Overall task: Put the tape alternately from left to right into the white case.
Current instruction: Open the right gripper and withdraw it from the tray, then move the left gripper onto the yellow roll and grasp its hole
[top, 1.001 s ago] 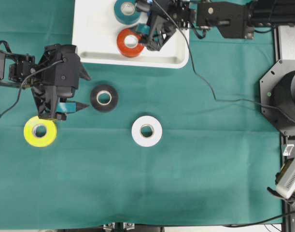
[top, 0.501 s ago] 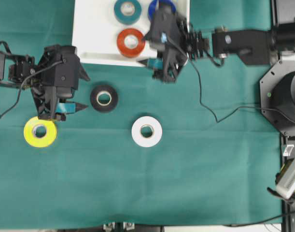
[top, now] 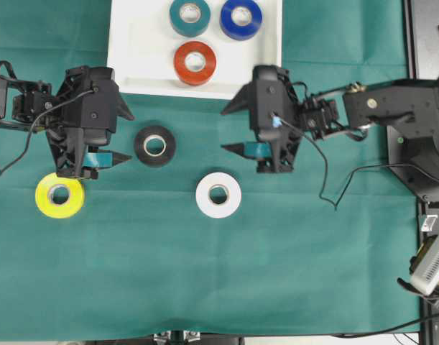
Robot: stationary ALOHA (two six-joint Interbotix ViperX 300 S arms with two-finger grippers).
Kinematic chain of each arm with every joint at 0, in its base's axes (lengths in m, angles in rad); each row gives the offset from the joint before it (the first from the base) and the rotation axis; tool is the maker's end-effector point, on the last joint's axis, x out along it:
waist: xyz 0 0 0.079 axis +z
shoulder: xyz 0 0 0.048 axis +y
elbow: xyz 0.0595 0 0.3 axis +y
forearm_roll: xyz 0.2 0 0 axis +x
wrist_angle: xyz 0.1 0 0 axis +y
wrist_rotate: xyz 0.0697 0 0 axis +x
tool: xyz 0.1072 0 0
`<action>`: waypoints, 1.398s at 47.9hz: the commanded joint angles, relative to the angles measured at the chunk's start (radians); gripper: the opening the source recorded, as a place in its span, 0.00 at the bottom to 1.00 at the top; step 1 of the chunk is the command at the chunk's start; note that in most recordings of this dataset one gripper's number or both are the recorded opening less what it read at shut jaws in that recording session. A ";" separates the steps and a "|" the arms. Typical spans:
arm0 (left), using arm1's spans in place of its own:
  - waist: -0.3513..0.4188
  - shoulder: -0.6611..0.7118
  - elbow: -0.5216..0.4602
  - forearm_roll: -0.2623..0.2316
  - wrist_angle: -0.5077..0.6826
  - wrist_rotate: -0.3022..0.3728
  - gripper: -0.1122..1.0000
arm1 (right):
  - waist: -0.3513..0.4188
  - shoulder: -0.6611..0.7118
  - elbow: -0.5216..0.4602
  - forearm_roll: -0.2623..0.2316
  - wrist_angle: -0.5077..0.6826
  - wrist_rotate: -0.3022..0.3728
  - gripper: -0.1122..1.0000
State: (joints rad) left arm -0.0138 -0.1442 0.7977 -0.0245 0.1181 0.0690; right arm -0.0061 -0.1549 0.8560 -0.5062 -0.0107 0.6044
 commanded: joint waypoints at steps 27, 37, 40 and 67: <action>-0.046 -0.035 -0.003 -0.003 0.066 -0.003 0.46 | 0.041 -0.100 0.023 -0.002 -0.008 0.002 0.80; -0.100 -0.055 0.005 -0.003 0.132 -0.009 0.46 | 0.041 -0.100 0.023 -0.002 -0.008 0.002 0.80; -0.117 -0.058 0.009 -0.005 0.153 -0.021 0.46 | 0.041 -0.100 0.023 -0.002 -0.008 0.002 0.80; -0.172 -0.109 0.103 -0.005 0.282 -0.187 0.46 | 0.041 -0.100 0.026 -0.002 -0.008 0.002 0.80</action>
State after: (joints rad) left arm -0.1795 -0.2301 0.8958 -0.0276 0.4034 -0.1120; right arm 0.0322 -0.2010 0.8912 -0.5062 -0.0107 0.6059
